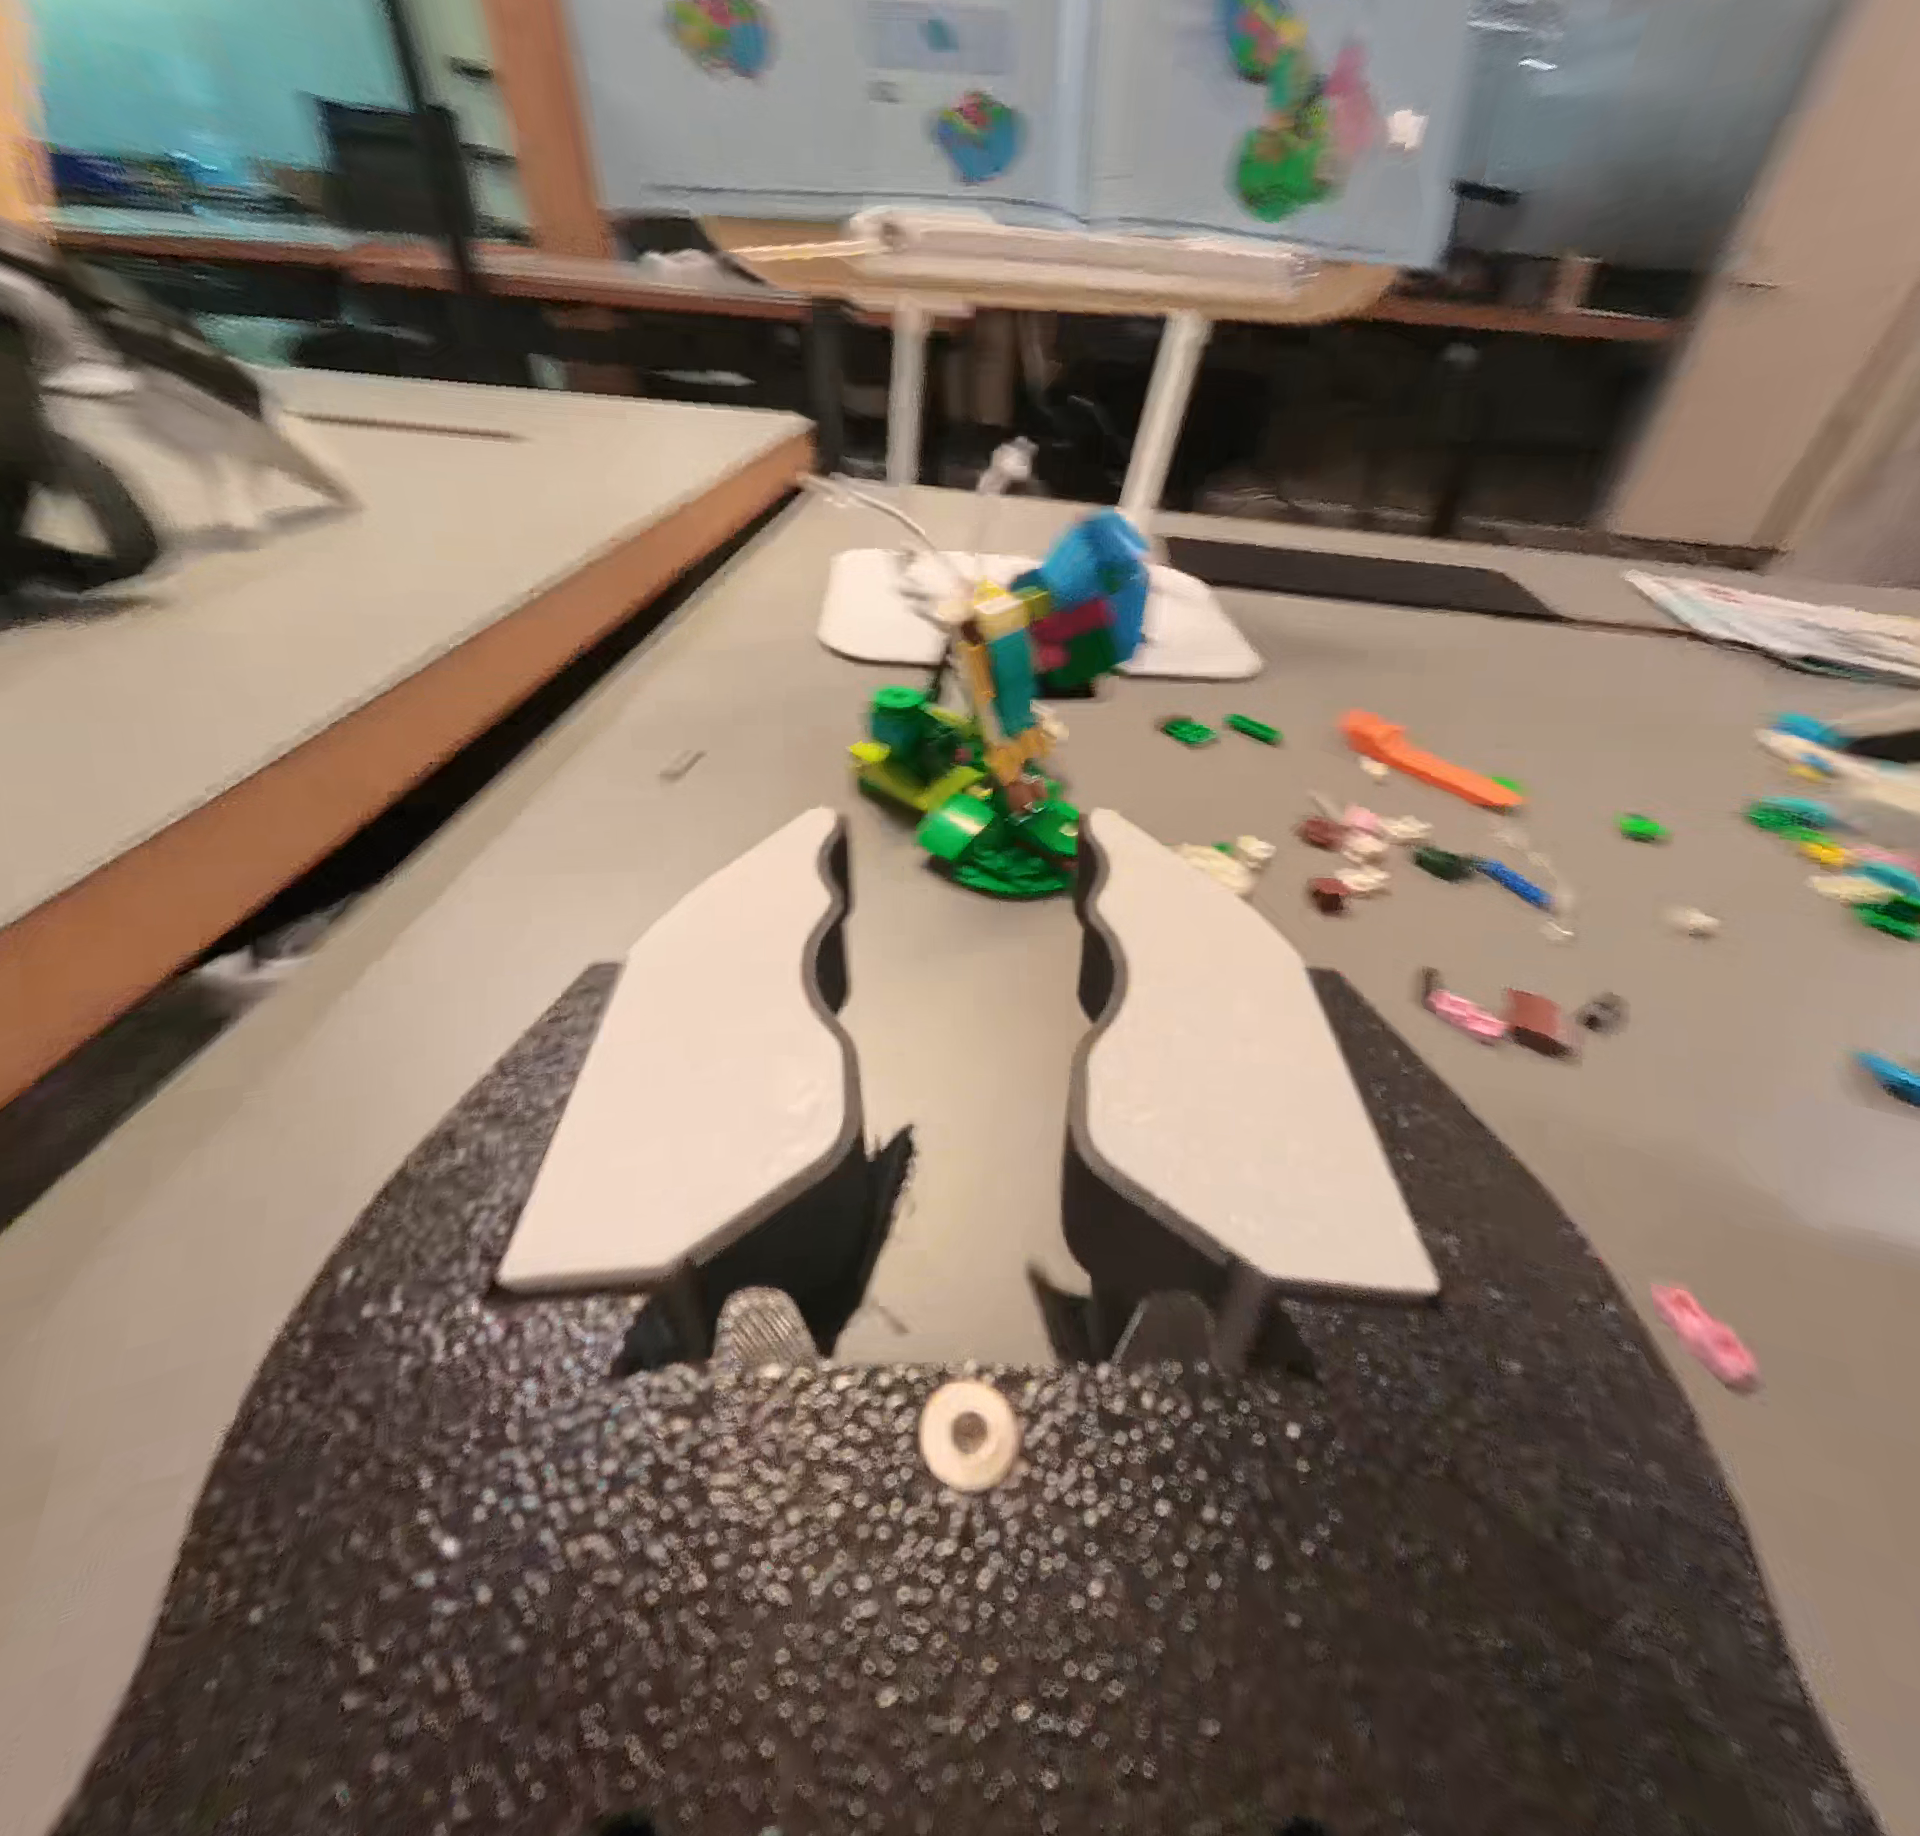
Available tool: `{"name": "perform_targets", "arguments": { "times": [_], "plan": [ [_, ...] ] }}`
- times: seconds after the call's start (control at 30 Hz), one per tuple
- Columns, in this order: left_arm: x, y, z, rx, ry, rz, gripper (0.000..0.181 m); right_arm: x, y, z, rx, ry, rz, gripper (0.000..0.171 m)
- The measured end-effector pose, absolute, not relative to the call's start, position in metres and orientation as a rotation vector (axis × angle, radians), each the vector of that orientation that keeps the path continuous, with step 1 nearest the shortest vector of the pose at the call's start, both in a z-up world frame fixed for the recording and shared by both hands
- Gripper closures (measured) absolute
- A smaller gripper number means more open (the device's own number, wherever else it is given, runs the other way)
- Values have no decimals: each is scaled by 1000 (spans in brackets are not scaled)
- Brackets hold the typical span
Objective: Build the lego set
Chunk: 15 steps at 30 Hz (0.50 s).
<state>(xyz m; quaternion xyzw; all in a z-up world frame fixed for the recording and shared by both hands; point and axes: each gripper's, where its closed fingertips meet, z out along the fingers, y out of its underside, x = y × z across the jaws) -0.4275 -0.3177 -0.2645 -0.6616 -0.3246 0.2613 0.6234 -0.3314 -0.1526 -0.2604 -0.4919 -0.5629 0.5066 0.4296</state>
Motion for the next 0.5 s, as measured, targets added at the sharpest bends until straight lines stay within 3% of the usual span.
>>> {"name": "perform_targets", "arguments": {
  "times": [0.13,0.2,0.27,0.5],
  "plan": [
    [-426,-326,-251,-1392,-779,684,150,-316,-142,-258,-1222,-1312,1155,153],
    [-424,-326,-249,-1385,-788,674,159,-310,-145,-250,-1197,-1269,1185,170],
    [-423,-324,-252,-1398,-783,669,181,-308,-153,-245,-1178,-1265,1224,171],
    [-434,-324,-249,-1392,-777,833,181,-331,-176,-227,-1261,-1147,1374,171]
  ]
}}
